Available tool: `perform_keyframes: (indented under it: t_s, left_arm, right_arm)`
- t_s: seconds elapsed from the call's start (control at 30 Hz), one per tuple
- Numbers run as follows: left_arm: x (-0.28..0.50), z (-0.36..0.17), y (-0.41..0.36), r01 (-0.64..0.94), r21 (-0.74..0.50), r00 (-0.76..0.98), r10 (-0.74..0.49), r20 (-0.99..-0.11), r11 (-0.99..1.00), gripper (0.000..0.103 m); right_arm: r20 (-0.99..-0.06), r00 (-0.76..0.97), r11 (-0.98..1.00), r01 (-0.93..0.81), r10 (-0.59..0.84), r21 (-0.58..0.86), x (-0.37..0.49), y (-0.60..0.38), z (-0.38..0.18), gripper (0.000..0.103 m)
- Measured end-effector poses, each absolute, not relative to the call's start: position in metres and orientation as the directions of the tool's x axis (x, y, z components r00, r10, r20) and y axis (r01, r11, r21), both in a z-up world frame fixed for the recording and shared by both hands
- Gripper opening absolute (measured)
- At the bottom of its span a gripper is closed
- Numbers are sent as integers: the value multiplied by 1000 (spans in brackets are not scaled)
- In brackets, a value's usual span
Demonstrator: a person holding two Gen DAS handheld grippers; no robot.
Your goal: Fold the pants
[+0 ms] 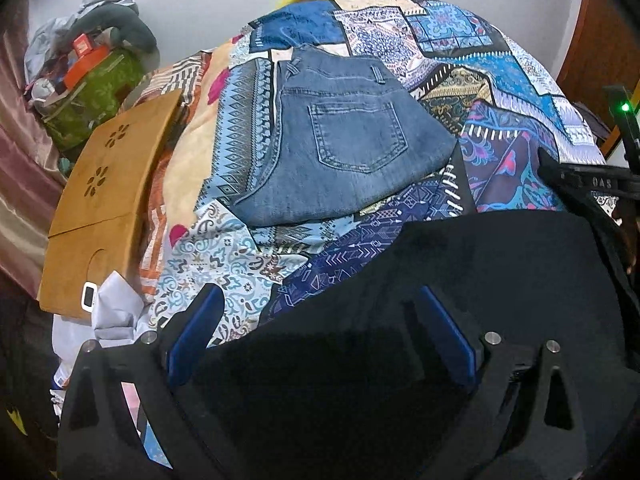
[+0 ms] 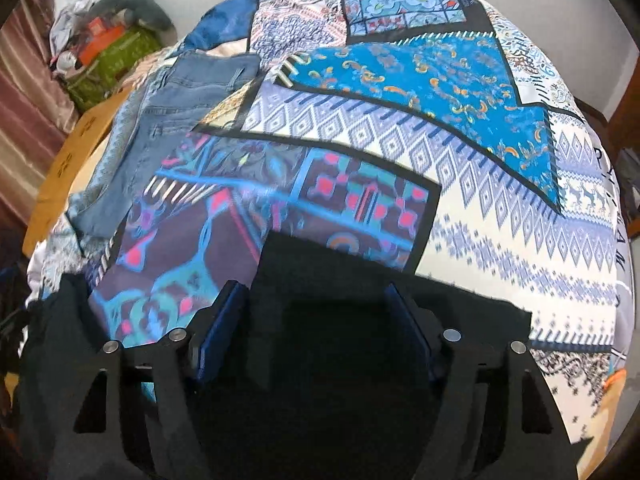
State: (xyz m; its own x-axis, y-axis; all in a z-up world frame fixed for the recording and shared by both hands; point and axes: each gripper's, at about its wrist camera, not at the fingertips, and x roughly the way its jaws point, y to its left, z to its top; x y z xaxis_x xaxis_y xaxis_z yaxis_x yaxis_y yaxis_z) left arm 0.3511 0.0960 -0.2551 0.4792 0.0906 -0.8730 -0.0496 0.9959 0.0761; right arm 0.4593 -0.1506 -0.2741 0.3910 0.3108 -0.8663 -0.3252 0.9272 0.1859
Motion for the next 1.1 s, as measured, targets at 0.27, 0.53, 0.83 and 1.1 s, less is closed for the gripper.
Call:
perform_keyframes:
  t_s: [0.27,0.53,0.83,1.1]
  left_arm:
    - [347,-258,83,-19,66,448,67,-891,998,98]
    - [330,-238,36,83,103,456,54,-888,991,98]
    - [317,-226,-43,227,110,437,0,-899,968,98]
    - [300,-238,-102,287,169,424,33,-905,943,98]
  right_arm:
    - [-842,416,929,-283,344,240,454,-179,-262,8]
    - [-765,543,935,-275,345,225,416,-234,-191,8]
    - [-618,715,945,-247,328,216,355,-315,-94,8]
    - [-651,699,955,-210,297,209,308,-365,-117,8]
